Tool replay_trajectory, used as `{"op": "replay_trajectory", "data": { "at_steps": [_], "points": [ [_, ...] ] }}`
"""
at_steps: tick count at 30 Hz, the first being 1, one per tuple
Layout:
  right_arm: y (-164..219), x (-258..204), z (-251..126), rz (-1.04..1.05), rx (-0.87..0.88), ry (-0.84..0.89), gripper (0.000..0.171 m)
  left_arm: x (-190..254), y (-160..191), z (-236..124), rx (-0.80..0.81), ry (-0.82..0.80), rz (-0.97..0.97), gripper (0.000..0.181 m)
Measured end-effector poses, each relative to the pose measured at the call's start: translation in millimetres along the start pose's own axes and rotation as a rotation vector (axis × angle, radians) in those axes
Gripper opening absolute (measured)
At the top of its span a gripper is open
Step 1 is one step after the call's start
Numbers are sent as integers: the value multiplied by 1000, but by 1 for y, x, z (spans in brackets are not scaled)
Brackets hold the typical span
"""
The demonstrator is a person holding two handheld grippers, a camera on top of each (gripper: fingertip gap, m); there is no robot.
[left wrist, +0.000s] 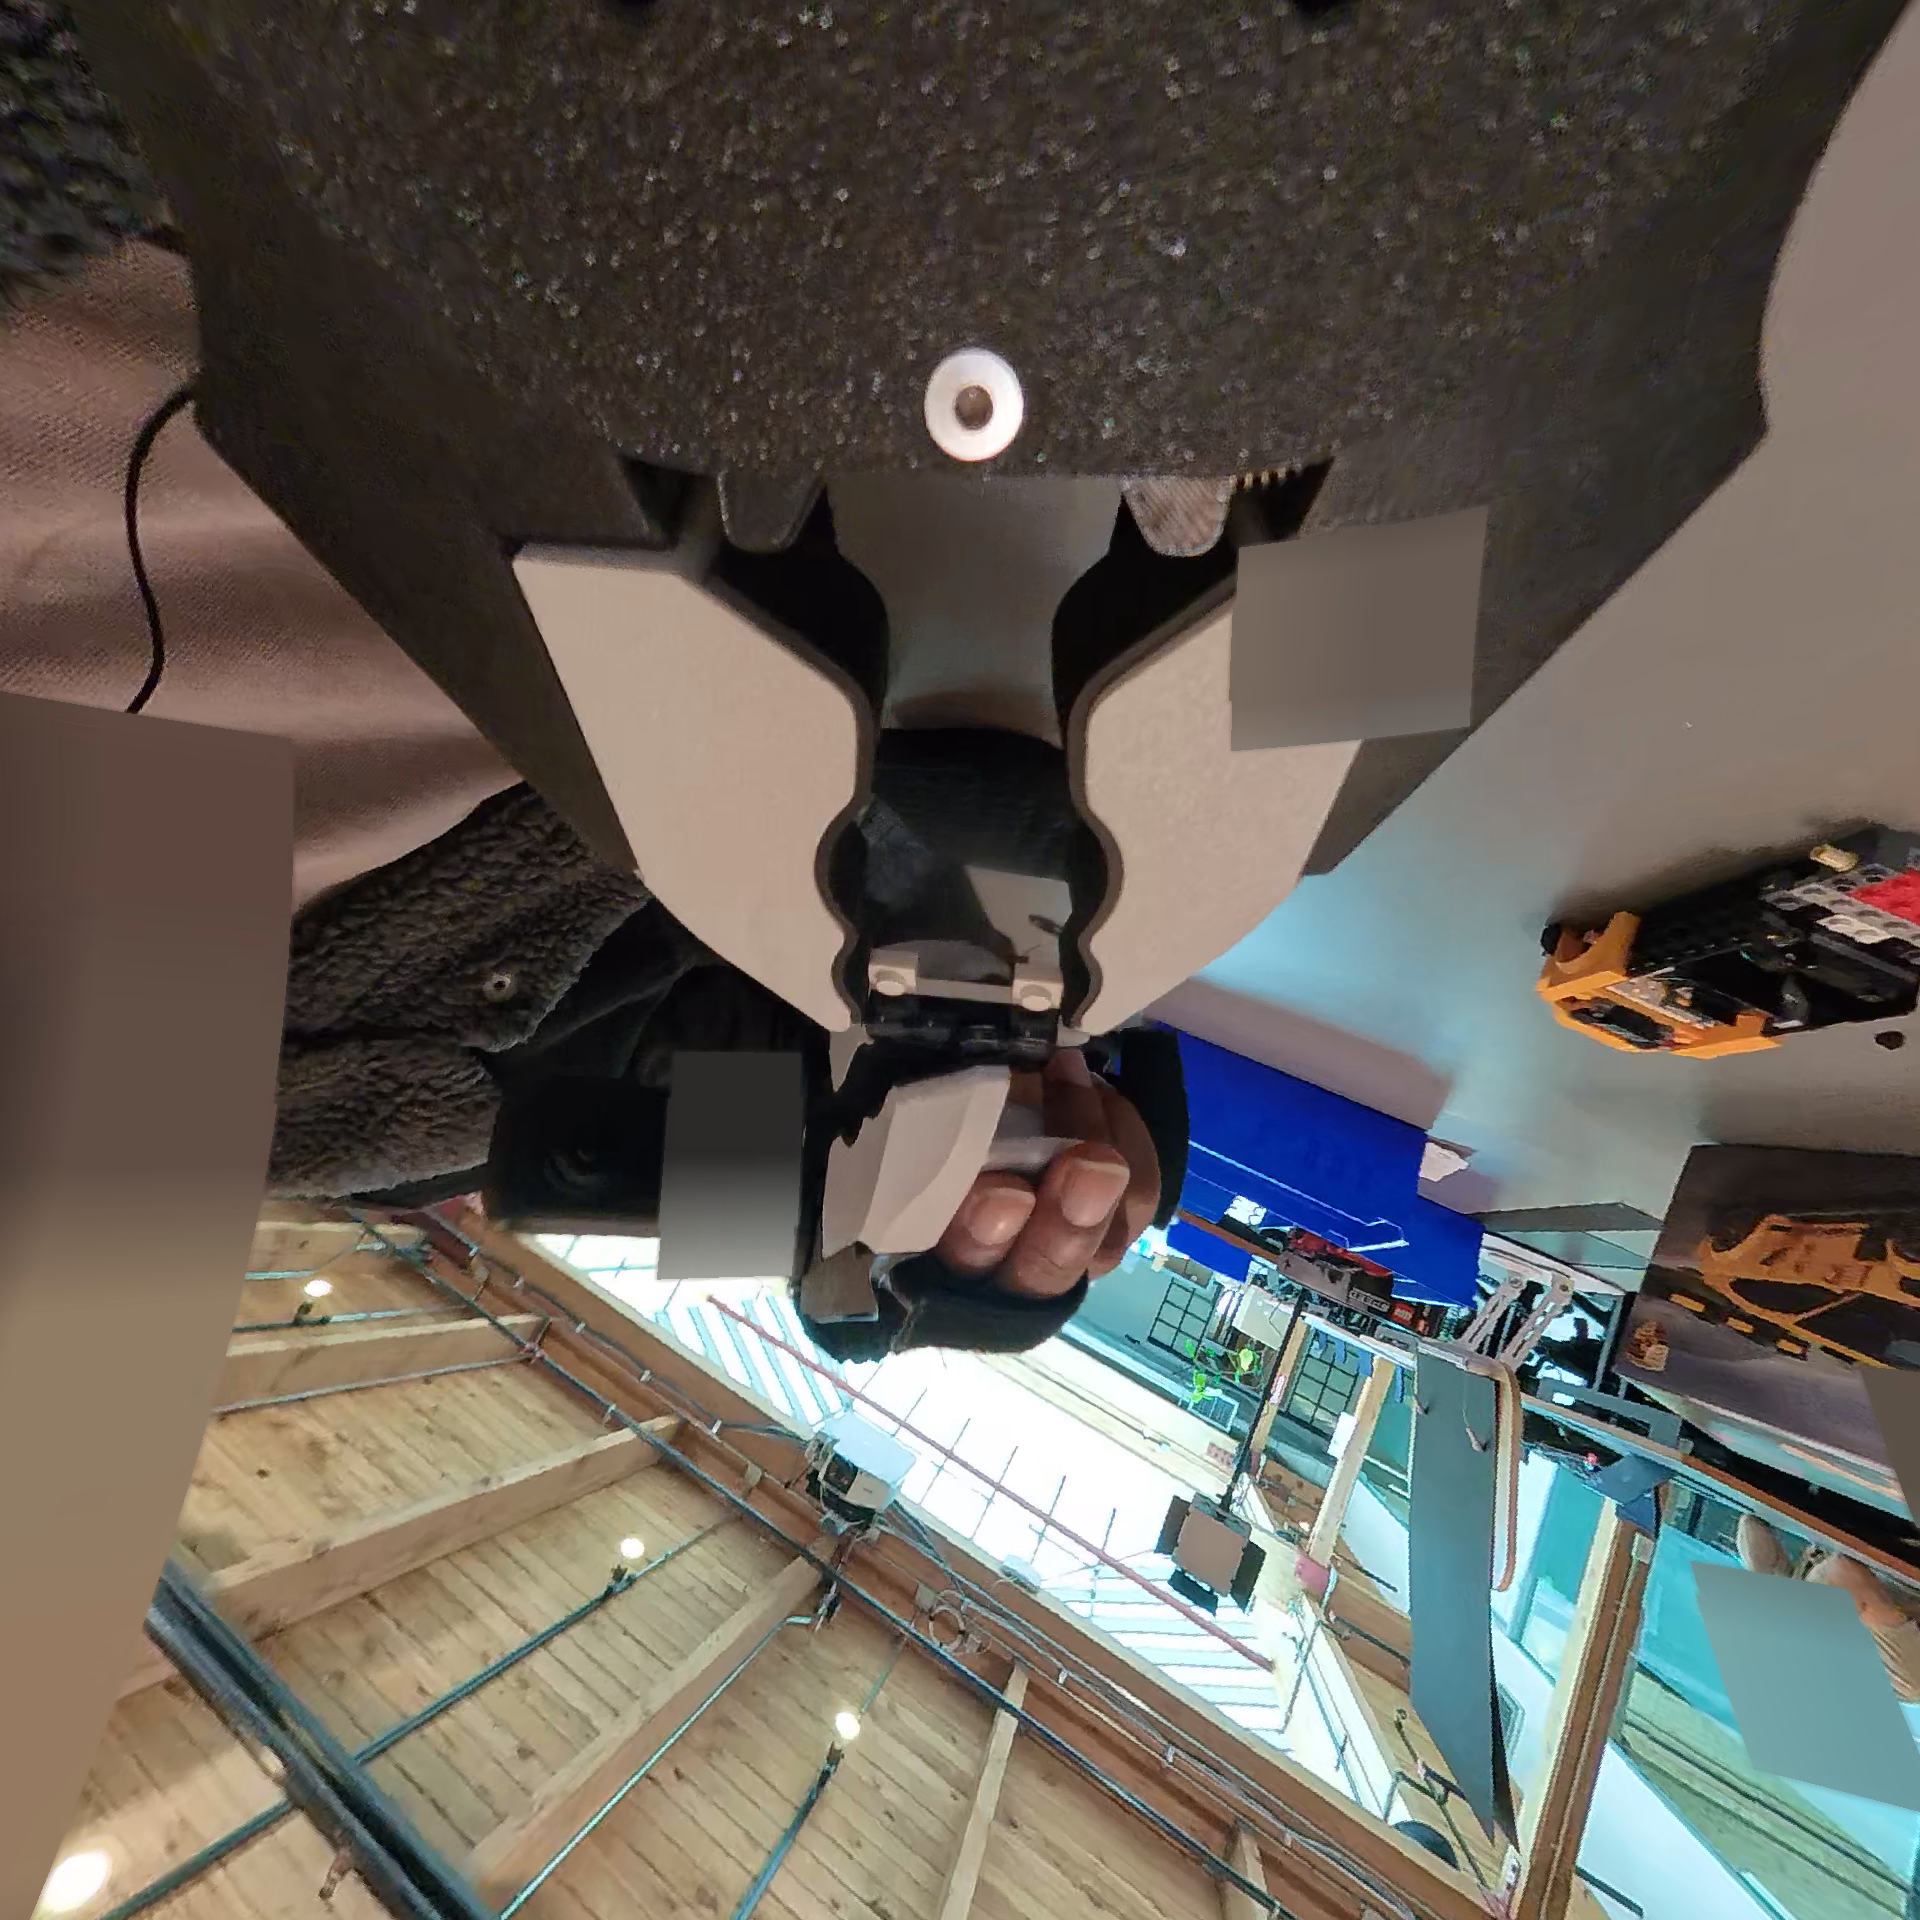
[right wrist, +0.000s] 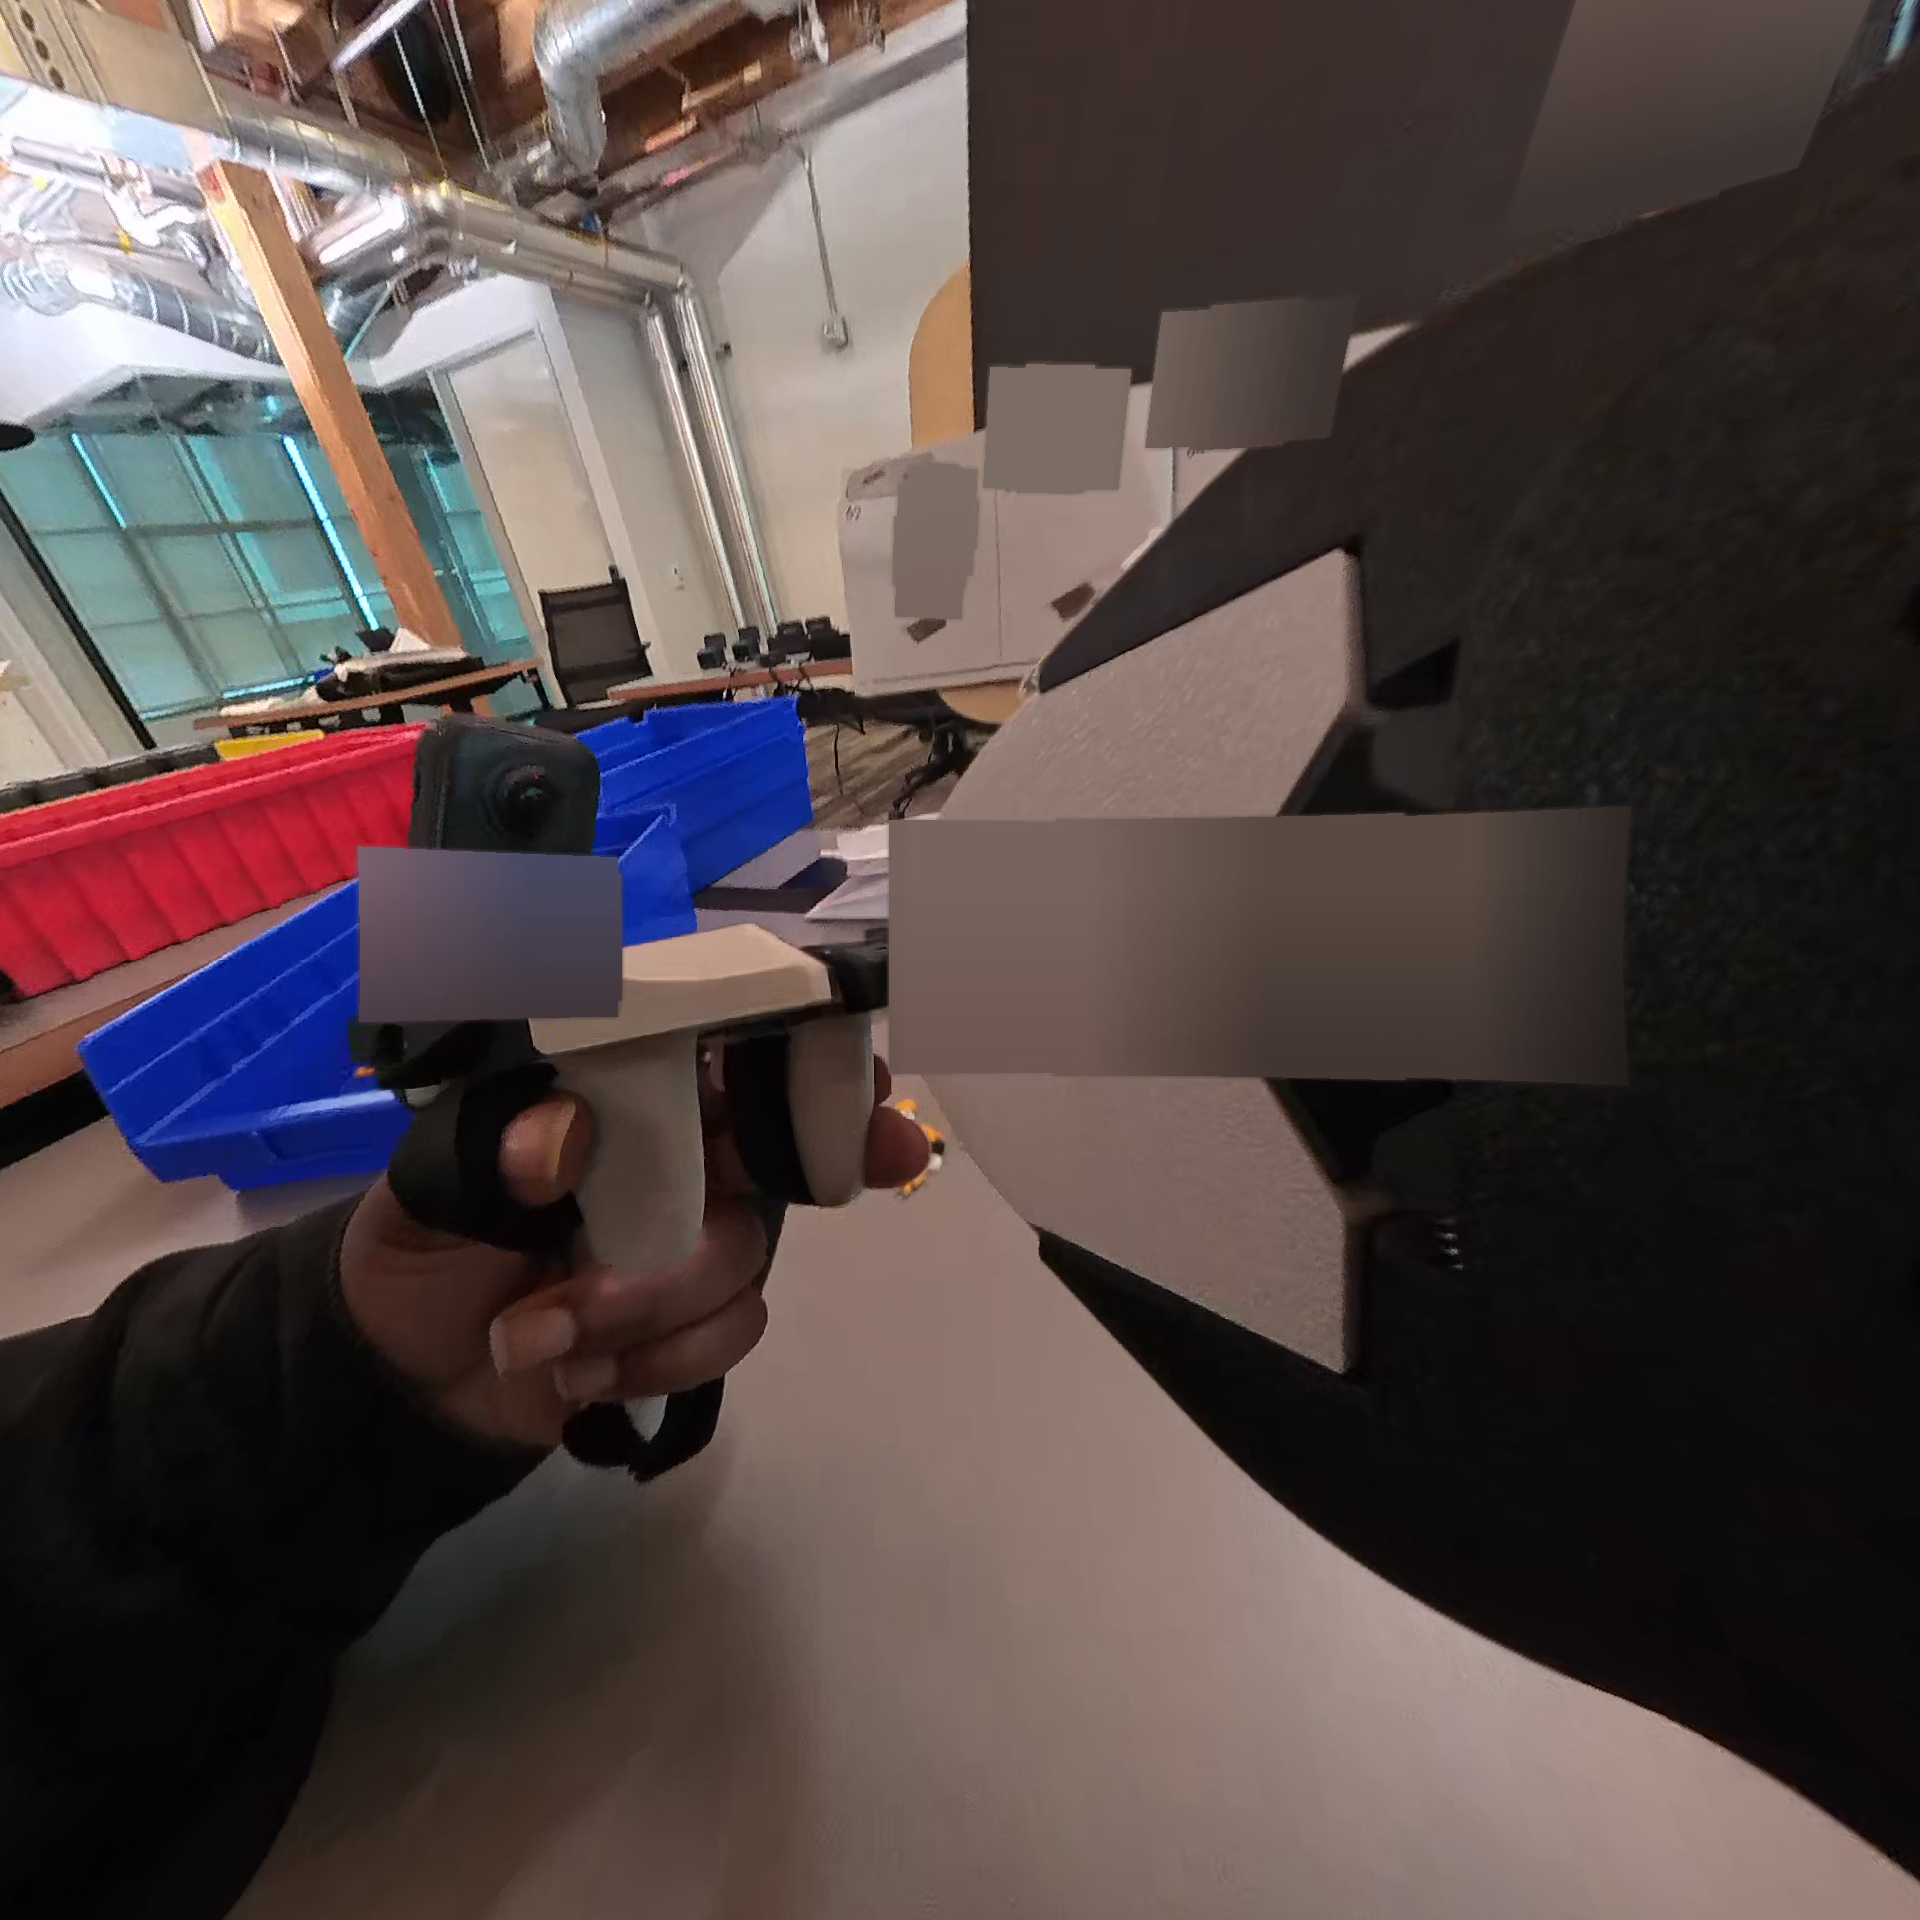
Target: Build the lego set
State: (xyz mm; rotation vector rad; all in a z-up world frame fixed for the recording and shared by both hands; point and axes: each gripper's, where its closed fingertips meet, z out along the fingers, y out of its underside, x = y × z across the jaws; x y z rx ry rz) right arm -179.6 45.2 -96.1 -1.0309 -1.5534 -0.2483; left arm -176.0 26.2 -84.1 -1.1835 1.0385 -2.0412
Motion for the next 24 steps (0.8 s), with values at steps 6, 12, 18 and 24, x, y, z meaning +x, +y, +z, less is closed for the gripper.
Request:
{"op": "replay_trajectory", "data": {
  "at_steps": [6, 12, 18, 24],
  "points": [
    [-1, 5, 1, 0, -4, 59, 11, 1, -5, 0, 34, 5, -34, 34],
    [-3, 11, 2, 10, 3, 115, 10, 4, -11, -2, 86, 25, -71, 34],
    [-8, 13, 5, 63, 11, 118, 10, 6, -14, -3, 99, 47, -103, 35],
    [-12, 12, 8, 60, -16, 115, 9, 7, -15, -3, 105, 64, -132, 34]
  ]
}}
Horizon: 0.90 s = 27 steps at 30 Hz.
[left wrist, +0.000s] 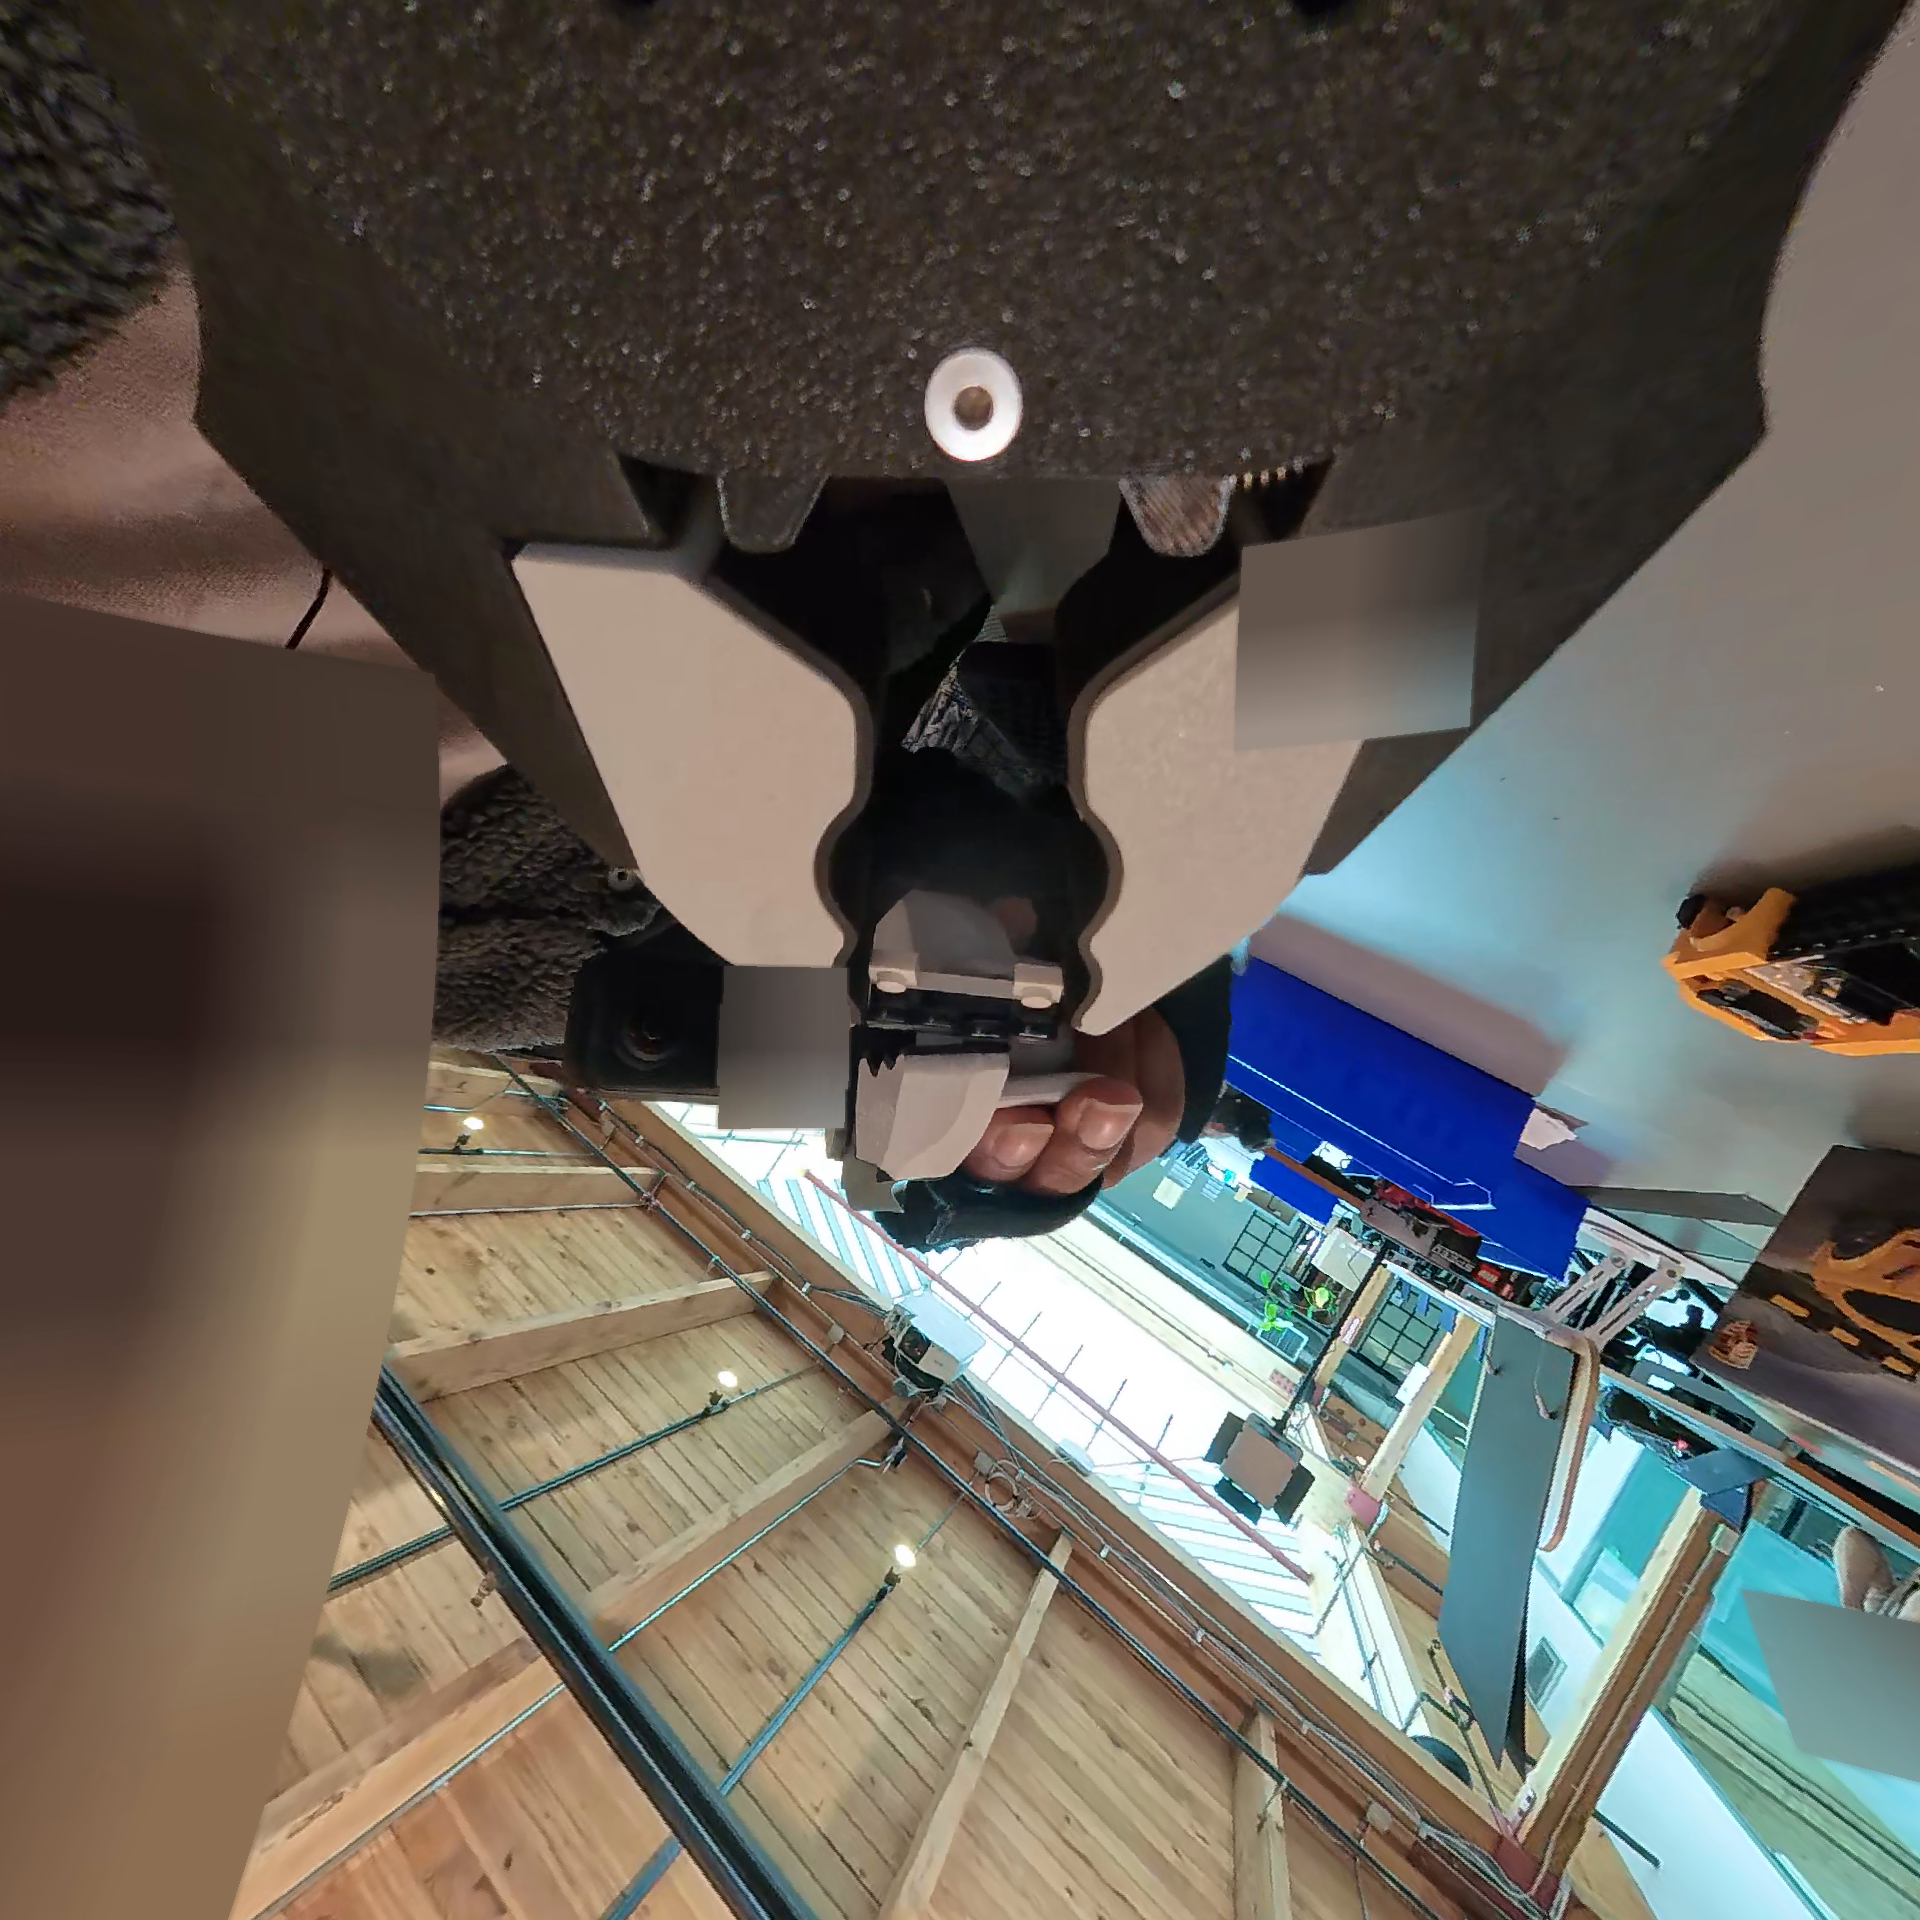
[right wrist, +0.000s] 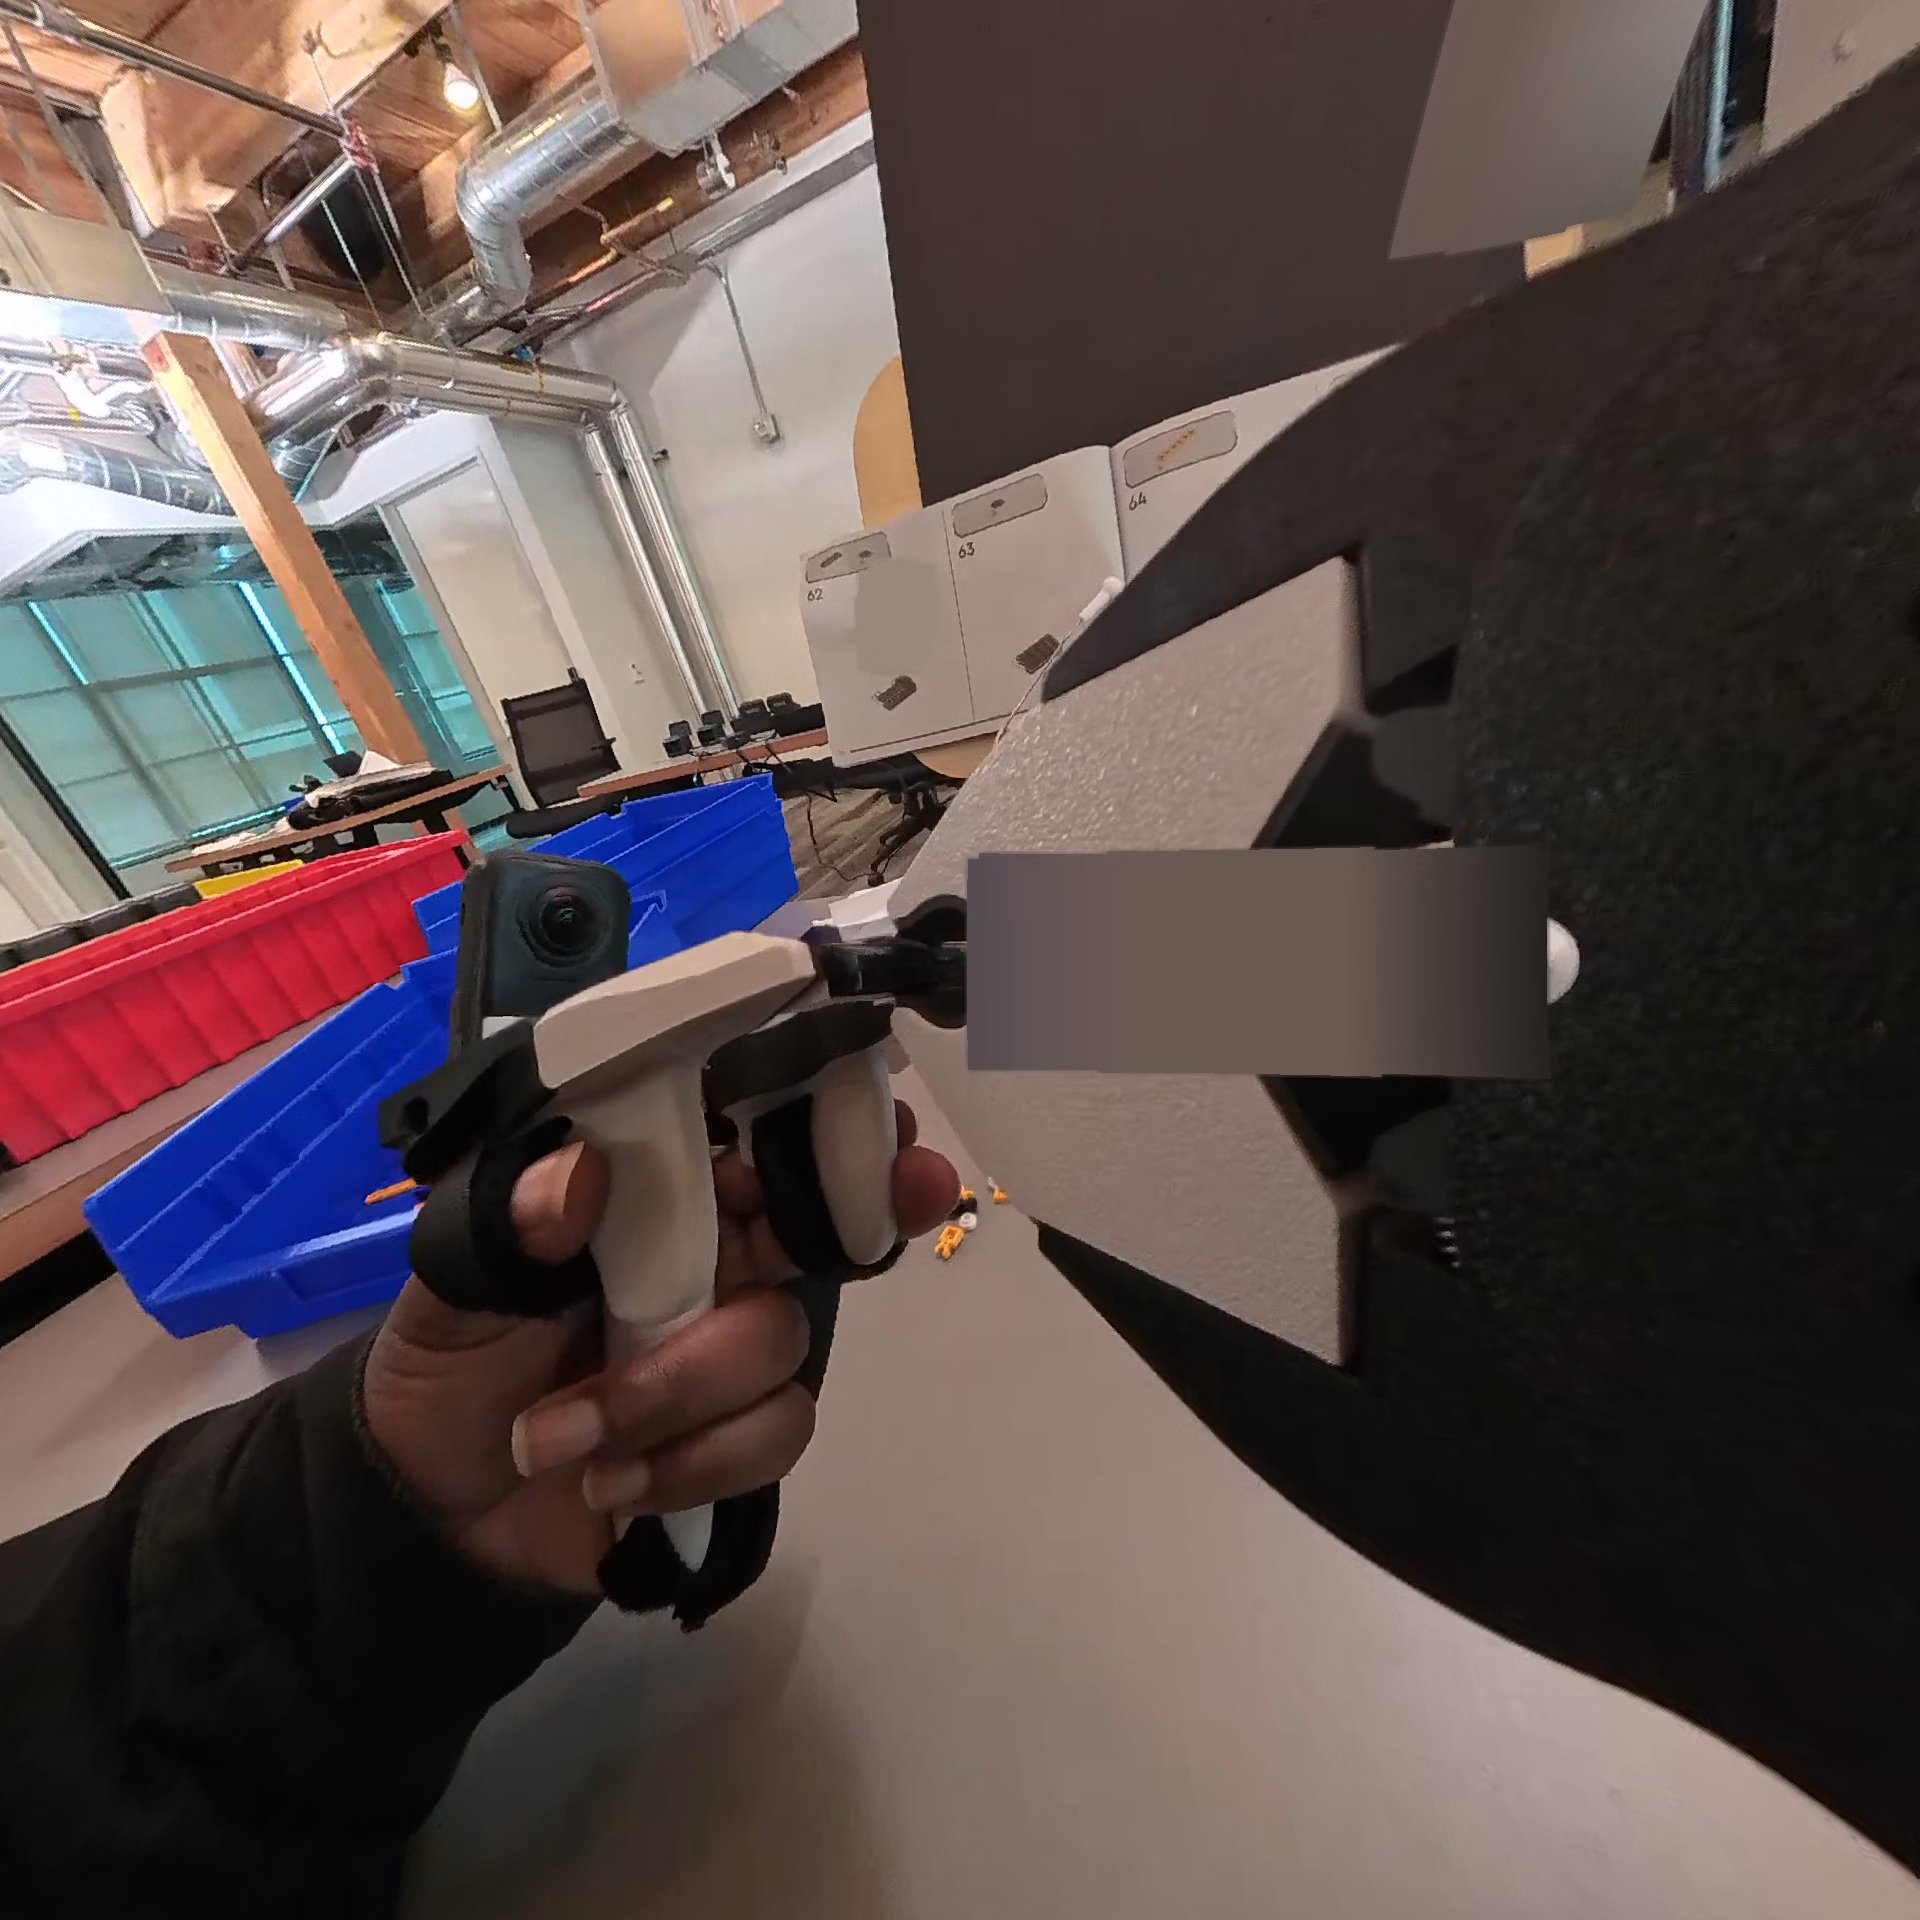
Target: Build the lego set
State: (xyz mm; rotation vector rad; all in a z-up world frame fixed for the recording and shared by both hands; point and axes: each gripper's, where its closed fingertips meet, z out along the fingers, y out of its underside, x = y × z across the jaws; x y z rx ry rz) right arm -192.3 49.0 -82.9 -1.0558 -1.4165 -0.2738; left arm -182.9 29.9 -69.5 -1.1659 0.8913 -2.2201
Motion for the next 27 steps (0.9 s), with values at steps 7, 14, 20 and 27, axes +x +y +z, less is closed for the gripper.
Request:
{"op": "replay_trajectory", "data": {
  "at_steps": [7, 14, 20, 27],
  "points": [
    [-1, -2, 1, 10, -29, -9, 8, -2, 1, 0, 9, 5, -30, 35],
    [2, -5, -3, 30, -31, -24, 8, -6, 4, 1, 0, -11, -10, 34],
    [6, -6, -1, 119, 8, -23, 9, -12, 5, 0, -1, -46, 13, 35],
    [7, 2, -4, 167, 60, -6, 21, -13, -1, -5, 41, -15, -41, 35]
  ]
}}
